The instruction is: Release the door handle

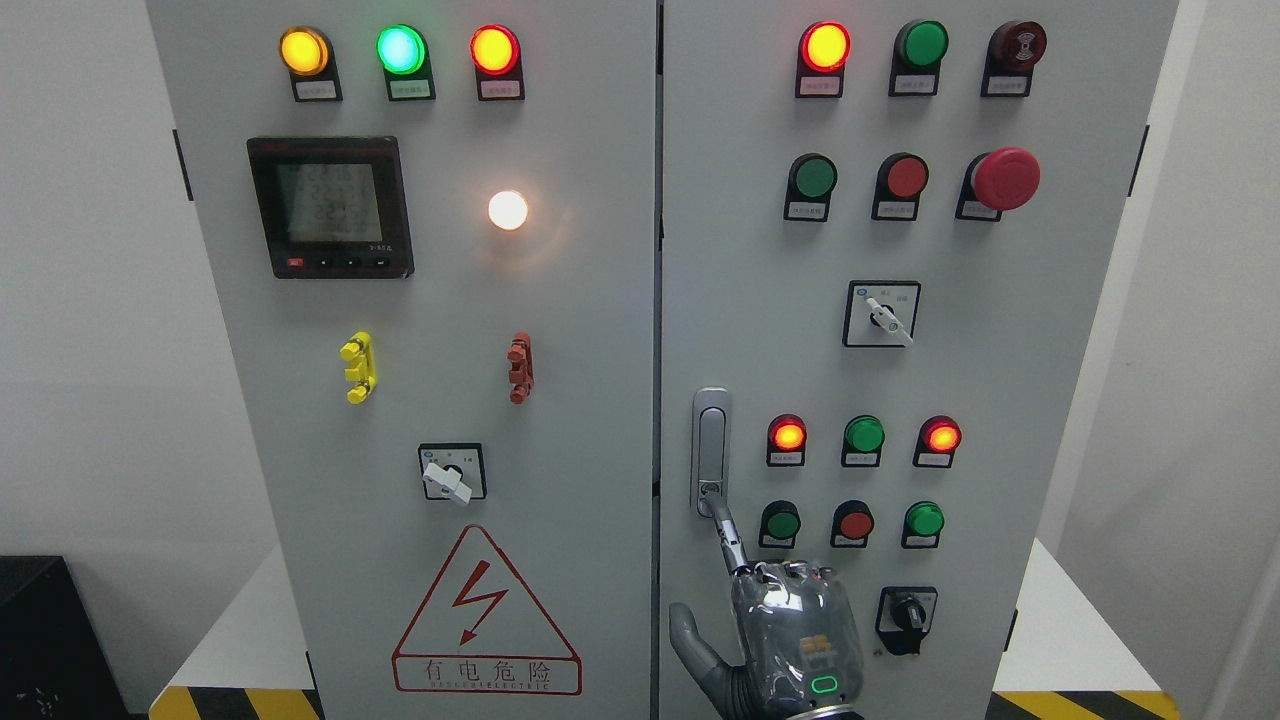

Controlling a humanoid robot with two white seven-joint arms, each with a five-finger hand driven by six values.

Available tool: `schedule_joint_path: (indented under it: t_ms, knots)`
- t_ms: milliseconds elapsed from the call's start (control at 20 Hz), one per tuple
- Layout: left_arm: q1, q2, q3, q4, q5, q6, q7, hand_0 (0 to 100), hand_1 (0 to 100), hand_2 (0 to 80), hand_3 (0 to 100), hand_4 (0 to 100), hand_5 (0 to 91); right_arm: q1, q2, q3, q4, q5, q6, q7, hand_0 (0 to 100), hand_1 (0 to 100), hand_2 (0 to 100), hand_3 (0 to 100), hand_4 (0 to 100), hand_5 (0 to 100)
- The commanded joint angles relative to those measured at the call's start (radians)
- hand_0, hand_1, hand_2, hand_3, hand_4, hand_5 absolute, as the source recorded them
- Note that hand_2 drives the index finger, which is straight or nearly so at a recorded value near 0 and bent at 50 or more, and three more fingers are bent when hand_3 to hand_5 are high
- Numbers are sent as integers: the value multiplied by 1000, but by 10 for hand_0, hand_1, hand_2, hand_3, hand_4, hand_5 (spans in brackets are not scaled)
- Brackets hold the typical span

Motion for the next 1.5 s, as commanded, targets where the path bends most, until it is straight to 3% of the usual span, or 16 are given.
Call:
schedule_joint_path:
  t_ms: [0, 1453]
  knots:
    - [0, 0, -20, -17, 0, 0, -1, 0, 0, 23, 87, 13, 0, 1, 1, 1, 7, 0, 0, 2, 436, 292, 0, 1000, 996, 987]
    - [0, 0, -20, -17, 0, 0, 1, 0, 0, 24, 83, 12, 0, 16, 0, 4, -12, -3, 11, 0, 433, 292, 0, 1000, 999, 987]
